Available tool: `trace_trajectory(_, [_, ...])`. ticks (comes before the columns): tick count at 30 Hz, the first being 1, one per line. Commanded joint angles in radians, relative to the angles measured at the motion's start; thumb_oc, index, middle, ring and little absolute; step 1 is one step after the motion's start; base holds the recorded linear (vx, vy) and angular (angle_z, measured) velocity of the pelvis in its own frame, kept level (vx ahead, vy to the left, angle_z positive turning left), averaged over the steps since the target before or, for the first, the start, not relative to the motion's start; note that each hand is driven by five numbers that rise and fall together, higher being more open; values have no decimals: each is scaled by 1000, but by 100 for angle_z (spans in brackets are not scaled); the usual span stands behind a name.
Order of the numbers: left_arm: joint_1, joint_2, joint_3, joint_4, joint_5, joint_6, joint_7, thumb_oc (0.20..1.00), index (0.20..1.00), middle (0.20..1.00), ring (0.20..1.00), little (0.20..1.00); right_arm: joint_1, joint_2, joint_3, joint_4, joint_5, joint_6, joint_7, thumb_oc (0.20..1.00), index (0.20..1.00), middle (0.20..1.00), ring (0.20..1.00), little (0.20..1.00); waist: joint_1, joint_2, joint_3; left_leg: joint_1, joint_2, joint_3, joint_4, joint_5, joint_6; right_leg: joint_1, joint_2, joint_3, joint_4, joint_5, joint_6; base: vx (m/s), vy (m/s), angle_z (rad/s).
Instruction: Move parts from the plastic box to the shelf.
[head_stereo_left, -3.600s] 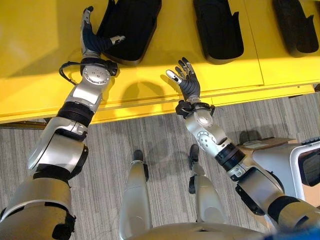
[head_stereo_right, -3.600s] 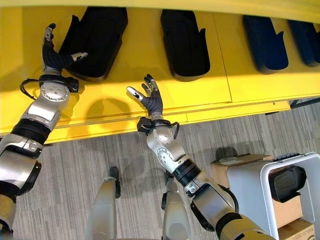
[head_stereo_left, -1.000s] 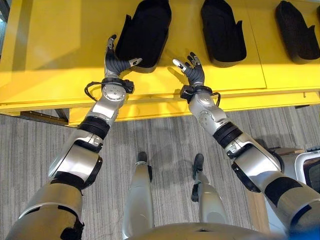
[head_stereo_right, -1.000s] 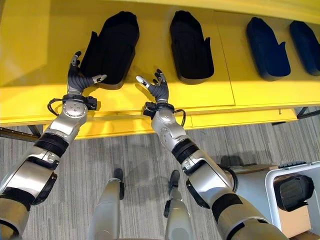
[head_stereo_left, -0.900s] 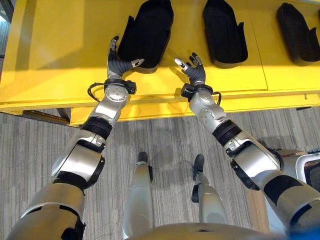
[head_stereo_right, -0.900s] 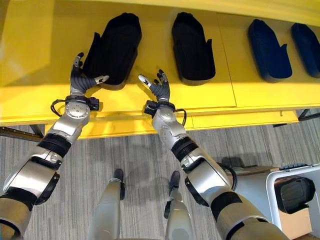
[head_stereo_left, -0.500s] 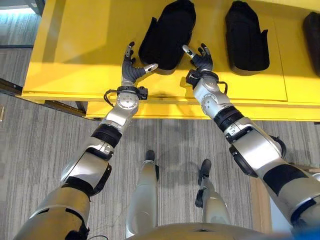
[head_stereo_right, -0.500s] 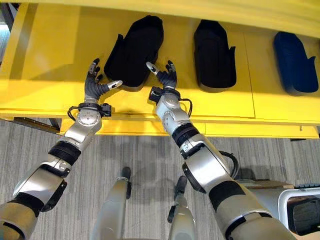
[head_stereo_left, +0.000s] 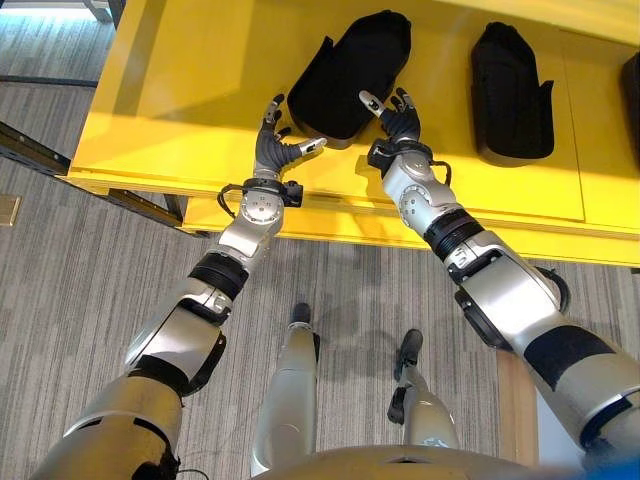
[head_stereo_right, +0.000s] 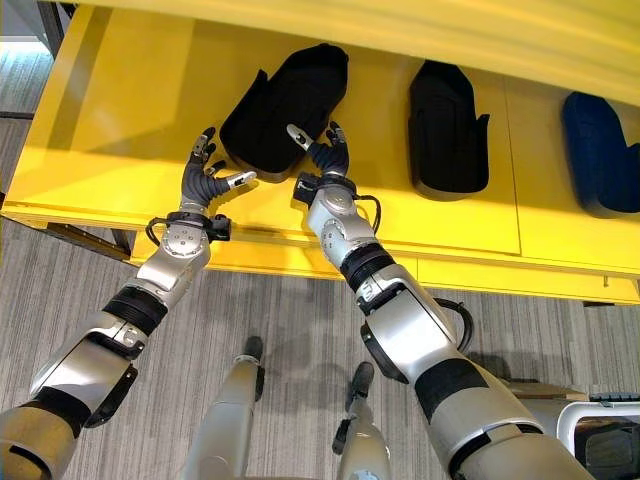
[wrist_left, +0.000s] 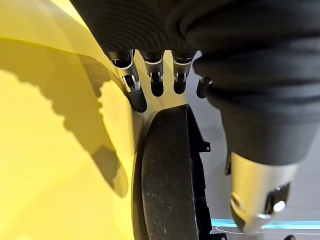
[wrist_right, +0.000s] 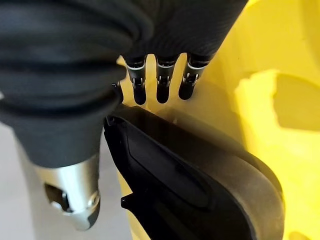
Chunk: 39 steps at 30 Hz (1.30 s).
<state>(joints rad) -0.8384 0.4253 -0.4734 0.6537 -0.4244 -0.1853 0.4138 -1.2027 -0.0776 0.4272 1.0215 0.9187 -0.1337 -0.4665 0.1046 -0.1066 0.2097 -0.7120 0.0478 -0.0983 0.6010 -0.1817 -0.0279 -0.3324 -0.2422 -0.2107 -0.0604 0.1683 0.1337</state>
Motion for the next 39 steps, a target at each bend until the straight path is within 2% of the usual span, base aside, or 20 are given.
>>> trace_trajectory(1, [-60, 4, -78, 61, -24, 12, 4, 1000, 1000, 1000, 1000, 1000, -129, -23, -44, 2, 8, -20, 15, 1000, 1000, 1000, 1000, 1000, 34, -2, 93, 49, -34, 54, -125, 18, 3, 143, -24, 28, 73, -146, 43, -1, 16, 4])
trace_trajectory(9, [-211, -21, -112, 159, -33, 24, 34, 1000, 1000, 1000, 1000, 1000, -118, -36, -6, -2, 0, -21, 8, 1000, 1000, 1000, 1000, 1000, 4, -2, 103, 32, -28, 67, -109, 15, 3, 131, -26, 43, 68, -132, 48, 3, 17, 3])
trace_trajectory(18, [-149, 66, -57, 51, -21, 7, 53, 1000, 1000, 1000, 1000, 1000, -104, -67, -10, -24, -8, -16, 6, 1000, 1000, 1000, 1000, 1000, 14, 7, 103, 26, -32, 72, -106, 10, 4, 136, -26, 41, 58, -135, 48, 8, 1, -2])
trace_trajectory(23, [-161, 103, -30, 53, -26, 5, 71, 1000, 1000, 1000, 1000, 1000, -97, -72, -5, -31, -6, -13, 2, 1000, 1000, 1000, 1000, 1000, 11, 12, 99, 24, -34, 77, -107, 8, 4, 138, -29, 37, 56, -137, 49, 0, 0, 0])
trace_trajectory(30, [-336, 93, -104, 175, 19, 34, 94, 1000, 1000, 1000, 1000, 1000, -95, -70, 28, -36, -2, -20, 4, 1000, 1000, 1000, 1000, 1000, -12, 8, 103, 10, -32, 84, -89, 2, 8, 128, -31, 46, 52, -114, 59, 0, 0, 0])
trace_trajectory(39, [-455, 61, -162, 253, 52, 49, 108, 1000, 1000, 1000, 1000, 1000, -105, -70, 51, -15, 13, -32, 7, 1000, 1000, 1000, 1000, 1000, -34, 9, 102, -2, -22, 104, -79, -1, 9, 116, -34, 62, 36, -90, 67, 3, 11, -1])
